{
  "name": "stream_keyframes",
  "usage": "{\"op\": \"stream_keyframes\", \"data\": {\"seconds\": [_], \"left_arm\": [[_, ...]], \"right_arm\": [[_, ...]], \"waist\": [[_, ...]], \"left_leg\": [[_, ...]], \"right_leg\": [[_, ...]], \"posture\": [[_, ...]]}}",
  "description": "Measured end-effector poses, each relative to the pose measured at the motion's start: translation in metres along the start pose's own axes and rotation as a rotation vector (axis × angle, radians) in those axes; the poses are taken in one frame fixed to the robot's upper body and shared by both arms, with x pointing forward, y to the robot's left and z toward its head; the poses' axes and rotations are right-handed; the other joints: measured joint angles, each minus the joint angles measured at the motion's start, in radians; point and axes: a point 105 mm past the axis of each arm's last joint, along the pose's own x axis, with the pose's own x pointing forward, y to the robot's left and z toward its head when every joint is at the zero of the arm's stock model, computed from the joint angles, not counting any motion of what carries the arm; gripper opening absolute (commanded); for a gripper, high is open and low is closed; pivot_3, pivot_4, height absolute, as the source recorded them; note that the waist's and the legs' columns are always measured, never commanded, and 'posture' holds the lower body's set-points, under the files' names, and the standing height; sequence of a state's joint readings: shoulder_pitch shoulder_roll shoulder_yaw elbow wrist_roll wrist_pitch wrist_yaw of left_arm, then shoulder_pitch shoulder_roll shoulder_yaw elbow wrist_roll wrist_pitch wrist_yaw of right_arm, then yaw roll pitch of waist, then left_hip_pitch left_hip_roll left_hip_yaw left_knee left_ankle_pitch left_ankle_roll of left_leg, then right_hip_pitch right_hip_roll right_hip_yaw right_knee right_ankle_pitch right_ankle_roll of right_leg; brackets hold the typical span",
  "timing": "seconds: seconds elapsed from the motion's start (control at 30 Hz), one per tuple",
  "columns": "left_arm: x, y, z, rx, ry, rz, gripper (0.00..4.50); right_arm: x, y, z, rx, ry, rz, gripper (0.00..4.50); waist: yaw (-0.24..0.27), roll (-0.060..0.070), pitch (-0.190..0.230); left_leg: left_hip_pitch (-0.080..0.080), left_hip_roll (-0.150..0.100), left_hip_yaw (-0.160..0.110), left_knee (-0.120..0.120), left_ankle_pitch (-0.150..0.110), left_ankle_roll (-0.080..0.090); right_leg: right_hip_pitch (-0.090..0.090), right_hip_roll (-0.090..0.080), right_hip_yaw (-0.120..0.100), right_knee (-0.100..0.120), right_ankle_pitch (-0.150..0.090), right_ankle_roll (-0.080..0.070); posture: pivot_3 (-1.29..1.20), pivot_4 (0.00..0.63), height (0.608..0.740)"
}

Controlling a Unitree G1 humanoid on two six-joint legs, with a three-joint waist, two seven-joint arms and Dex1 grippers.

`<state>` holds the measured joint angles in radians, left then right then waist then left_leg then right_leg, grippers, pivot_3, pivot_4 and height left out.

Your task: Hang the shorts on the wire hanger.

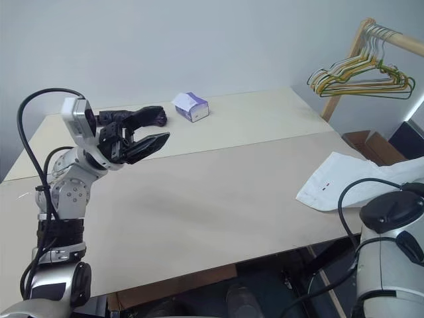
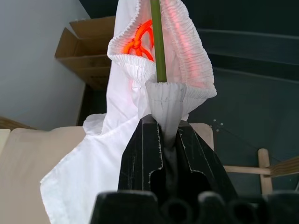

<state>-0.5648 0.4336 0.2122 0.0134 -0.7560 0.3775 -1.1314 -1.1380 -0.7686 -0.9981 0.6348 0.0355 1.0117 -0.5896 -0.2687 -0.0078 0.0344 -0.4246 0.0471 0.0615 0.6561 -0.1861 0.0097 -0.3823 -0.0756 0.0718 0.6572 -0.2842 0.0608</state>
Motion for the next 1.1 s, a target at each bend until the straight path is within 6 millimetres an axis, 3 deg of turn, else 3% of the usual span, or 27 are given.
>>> {"op": "stream_keyframes", "data": {"seconds": [0.03,0.07,0.13,0.27,0.43,0.57,0.77,0.97,1.1], "left_arm": [[0.000,-0.001,0.000,-0.002,-0.007,-0.006,4.50],[0.000,-0.001,0.001,-0.004,-0.013,-0.011,4.50],[0.000,-0.002,0.003,-0.009,-0.026,-0.017,4.50],[0.001,-0.003,0.003,-0.012,-0.035,-0.024,4.50],[0.002,-0.003,0.003,-0.011,-0.037,-0.028,4.50],[0.002,-0.004,0.002,-0.012,-0.035,-0.031,4.50],[0.002,-0.003,0.002,-0.012,-0.038,-0.023,4.50],[-0.007,0.002,0.005,-0.004,-0.047,0.043,4.50],[-0.025,0.000,-0.001,-0.005,0.003,0.093,4.50]], "right_arm": [[0.001,-0.001,0.000,-0.022,-0.006,-0.010,0.01],[0.001,-0.002,0.000,-0.040,-0.012,-0.019,0.72],[0.004,-0.004,-0.002,-0.078,-0.019,-0.036,1.23],[0.007,-0.011,-0.006,-0.159,-0.053,-0.100,2.70],[-0.017,-0.011,0.020,-0.342,-0.331,-0.254,4.37],[-0.056,0.012,0.038,-0.447,-0.613,-0.305,4.48],[-0.103,0.058,0.033,-0.572,-0.962,-0.239,4.48],[-0.131,0.097,0.005,-0.692,-1.164,-0.077,4.48],[-0.135,0.122,-0.027,-0.821,-1.159,0.133,4.48]], "waist": [[0.000,0.000,0.000],[0.000,0.000,0.000],[0.000,0.000,0.000],[0.001,0.000,0.000],[0.000,0.001,0.000],[-0.001,0.001,0.000],[0.001,0.001,0.000],[0.009,0.001,0.000],[0.011,0.001,0.000]], "left_leg": [[0.000,0.000,0.000,0.000,0.000,0.000],[0.000,0.000,0.000,0.000,0.000,0.000],[0.000,0.000,0.000,-0.001,0.000,0.000],[0.001,-0.001,0.000,-0.003,0.000,0.000],[0.002,-0.002,0.000,-0.006,0.001,0.001],[0.003,-0.002,0.000,-0.007,0.001,0.001],[0.003,-0.003,0.000,-0.007,0.001,0.001],[0.003,-0.003,-0.001,-0.007,0.001,0.001],[0.003,-0.003,-0.001,-0.007,0.001,0.001]], "right_leg": [[0.000,0.000,0.000,-0.001,0.000,0.000],[0.000,0.000,0.000,-0.001,0.000,0.000],[0.001,0.000,0.000,-0.002,0.000,0.000],[0.001,-0.001,0.001,-0.002,0.000,0.001],[-0.001,0.000,0.004,-0.002,0.000,0.001],[-0.001,0.000,0.006,-0.001,0.000,0.001],[-0.001,0.000,0.006,-0.001,-0.003,0.007],[-0.001,0.000,0.006,-0.002,-0.002,0.007],[-0.001,0.000,0.007,-0.002,-0.001,0.005]], "posture": [[-0.23,0.000,0.740],[-0.23,0.000,0.740],[-0.23,0.000,0.740],[-0.23,0.000,0.740],[-0.23,0.000,0.740],[-0.23,0.000,0.740],[-0.21,0.000,0.740],[-0.15,0.000,0.740],[-0.12,0.000,0.740]]}}
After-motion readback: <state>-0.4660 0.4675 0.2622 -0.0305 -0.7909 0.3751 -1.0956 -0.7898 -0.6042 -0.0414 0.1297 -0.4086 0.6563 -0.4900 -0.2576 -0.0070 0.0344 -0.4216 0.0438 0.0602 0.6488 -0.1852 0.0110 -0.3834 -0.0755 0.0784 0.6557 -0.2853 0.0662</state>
